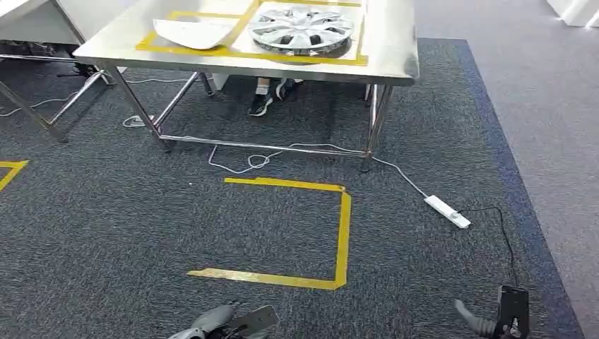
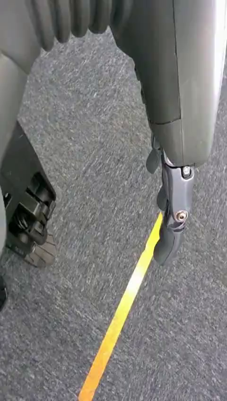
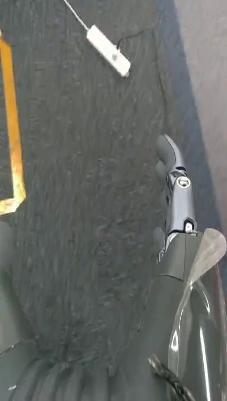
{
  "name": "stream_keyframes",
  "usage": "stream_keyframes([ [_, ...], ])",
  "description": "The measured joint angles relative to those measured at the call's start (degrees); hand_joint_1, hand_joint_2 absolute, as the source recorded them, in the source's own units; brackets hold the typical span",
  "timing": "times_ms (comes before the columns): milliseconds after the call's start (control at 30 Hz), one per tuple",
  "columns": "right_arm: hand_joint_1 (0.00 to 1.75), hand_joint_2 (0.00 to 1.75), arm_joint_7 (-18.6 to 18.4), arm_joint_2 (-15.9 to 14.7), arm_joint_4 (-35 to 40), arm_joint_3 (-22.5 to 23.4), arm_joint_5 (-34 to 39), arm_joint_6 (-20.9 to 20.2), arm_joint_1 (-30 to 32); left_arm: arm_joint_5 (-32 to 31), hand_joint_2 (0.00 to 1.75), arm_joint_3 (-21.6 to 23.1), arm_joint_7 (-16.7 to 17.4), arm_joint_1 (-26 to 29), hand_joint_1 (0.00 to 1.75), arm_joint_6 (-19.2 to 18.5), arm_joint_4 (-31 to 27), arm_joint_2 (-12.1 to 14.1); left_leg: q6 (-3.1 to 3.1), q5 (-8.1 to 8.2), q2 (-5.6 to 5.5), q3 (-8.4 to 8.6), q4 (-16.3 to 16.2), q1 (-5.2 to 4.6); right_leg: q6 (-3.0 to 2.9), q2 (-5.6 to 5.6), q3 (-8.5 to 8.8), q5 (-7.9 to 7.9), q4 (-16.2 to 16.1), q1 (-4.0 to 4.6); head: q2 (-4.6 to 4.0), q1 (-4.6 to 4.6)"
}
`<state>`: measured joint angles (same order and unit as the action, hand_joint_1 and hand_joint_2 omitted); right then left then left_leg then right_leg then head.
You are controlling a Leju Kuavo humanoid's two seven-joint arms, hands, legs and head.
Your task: Take the parts from the cabinet and place them on the table.
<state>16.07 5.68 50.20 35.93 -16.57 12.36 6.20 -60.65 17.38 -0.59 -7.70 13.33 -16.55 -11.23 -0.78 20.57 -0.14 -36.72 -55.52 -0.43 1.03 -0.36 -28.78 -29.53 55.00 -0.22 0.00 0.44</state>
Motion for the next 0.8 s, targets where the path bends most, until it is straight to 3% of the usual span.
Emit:
stream_keyframes([
  [33,0.00,1.75,1.7,0.1,0.4,0.3,0.0,-0.8,-0.2,0.0,0.00,0.0,-0.1,0.0,0.00,0.0,0.0,0.0,-0.02,-0.02,0.00,-0.01,0.0,0.00,0.00,-0.01,0.00,0.00,0.0,0.00,0.00,-0.02],
  [200,0.00,1.75,-2.4,0.2,10.3,0.6,0.2,-3.6,-1.3,0.1,0.00,0.6,-0.5,0.0,0.00,0.0,0.0,0.0,-0.04,-0.05,0.04,-0.01,0.0,0.02,0.00,-0.02,-0.04,0.00,0.0,0.00,0.00,0.04],
  [367,0.00,1.75,-2.8,0.7,15.2,0.6,0.3,-3.8,-1.1,0.2,0.00,1.0,-0.5,0.0,0.00,0.0,0.0,0.0,-0.04,-0.04,0.03,-0.04,0.0,0.01,0.01,-0.03,-0.04,0.01,0.0,-0.01,0.00,0.02],
  [667,0.00,1.75,-2.0,0.8,17.8,0.5,0.4,-4.0,-0.8,0.5,0.00,1.4,-0.7,0.0,0.00,0.0,0.0,0.0,-0.05,-0.04,0.03,-0.06,0.0,0.00,0.01,-0.03,-0.06,0.00,0.0,-0.02,0.00,0.04],
  [800,0.00,1.75,-3.9,1.0,12.5,0.5,-1.8,-3.5,-0.3,1.2,0.00,1.9,-0.5,0.0,0.00,0.0,0.0,-0.1,-0.04,-0.04,0.03,-0.06,0.0,0.02,0.00,-0.03,-0.08,0.00,0.0,-0.01,0.00,0.04],
])
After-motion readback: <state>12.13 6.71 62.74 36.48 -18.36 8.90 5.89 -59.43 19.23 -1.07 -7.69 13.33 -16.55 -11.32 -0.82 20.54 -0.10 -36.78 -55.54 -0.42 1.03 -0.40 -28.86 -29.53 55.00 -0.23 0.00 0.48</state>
